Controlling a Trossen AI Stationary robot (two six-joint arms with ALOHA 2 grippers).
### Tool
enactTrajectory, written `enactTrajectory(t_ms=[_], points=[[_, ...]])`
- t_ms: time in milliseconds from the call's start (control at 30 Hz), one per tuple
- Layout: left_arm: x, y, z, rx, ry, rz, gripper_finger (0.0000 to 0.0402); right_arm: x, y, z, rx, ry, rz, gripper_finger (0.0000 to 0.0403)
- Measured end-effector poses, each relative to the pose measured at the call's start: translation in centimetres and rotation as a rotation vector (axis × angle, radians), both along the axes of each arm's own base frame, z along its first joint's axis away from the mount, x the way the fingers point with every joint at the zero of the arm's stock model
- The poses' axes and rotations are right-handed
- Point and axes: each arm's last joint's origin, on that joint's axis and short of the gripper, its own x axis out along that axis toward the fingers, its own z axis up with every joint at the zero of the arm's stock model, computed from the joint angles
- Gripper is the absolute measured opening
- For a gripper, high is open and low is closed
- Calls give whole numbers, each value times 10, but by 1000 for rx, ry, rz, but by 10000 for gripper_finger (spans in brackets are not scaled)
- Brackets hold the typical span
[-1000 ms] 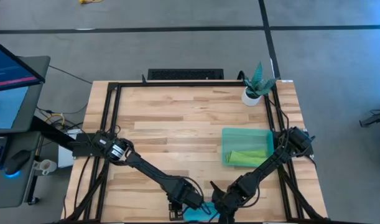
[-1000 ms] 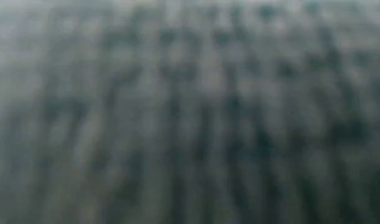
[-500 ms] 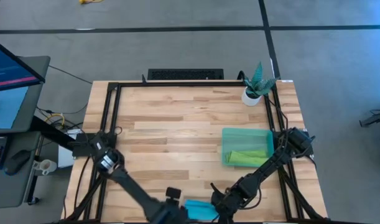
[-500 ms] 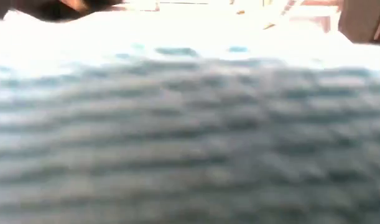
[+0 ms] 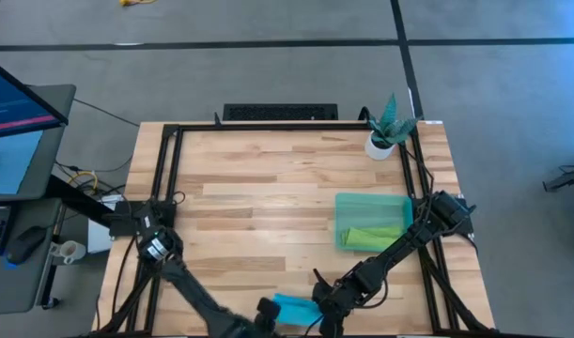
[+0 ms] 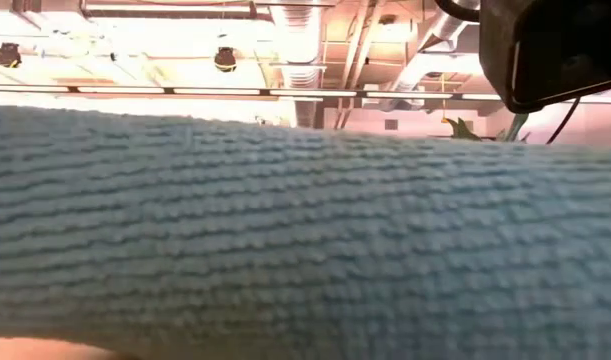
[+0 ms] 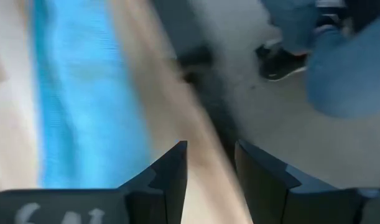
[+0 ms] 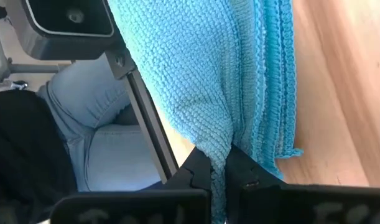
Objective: Roll microfiber towels into tight, uniform cylinder then place into a basket
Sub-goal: Roll the blue towel
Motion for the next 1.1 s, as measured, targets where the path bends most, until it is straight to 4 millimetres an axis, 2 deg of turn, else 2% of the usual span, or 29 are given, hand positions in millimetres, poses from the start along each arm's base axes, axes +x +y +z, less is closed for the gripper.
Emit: enactTrajectory(t_ms=[200, 567, 767, 900, 1100], points=[[21, 21, -1, 10, -1, 35, 127, 1, 0, 0, 6, 1, 0, 30], [34, 39, -1, 66, -41, 131, 127, 1, 0, 1, 13, 6, 3, 30], [44, 67, -4, 95, 38, 260, 127, 0, 1, 1, 34, 25, 5, 24], [51, 78, -5, 46, 100, 278, 127, 0, 1, 1, 38, 30, 1, 34], [52, 85, -26, -56, 192, 294, 127, 0, 1, 1, 39, 31, 1, 26]])
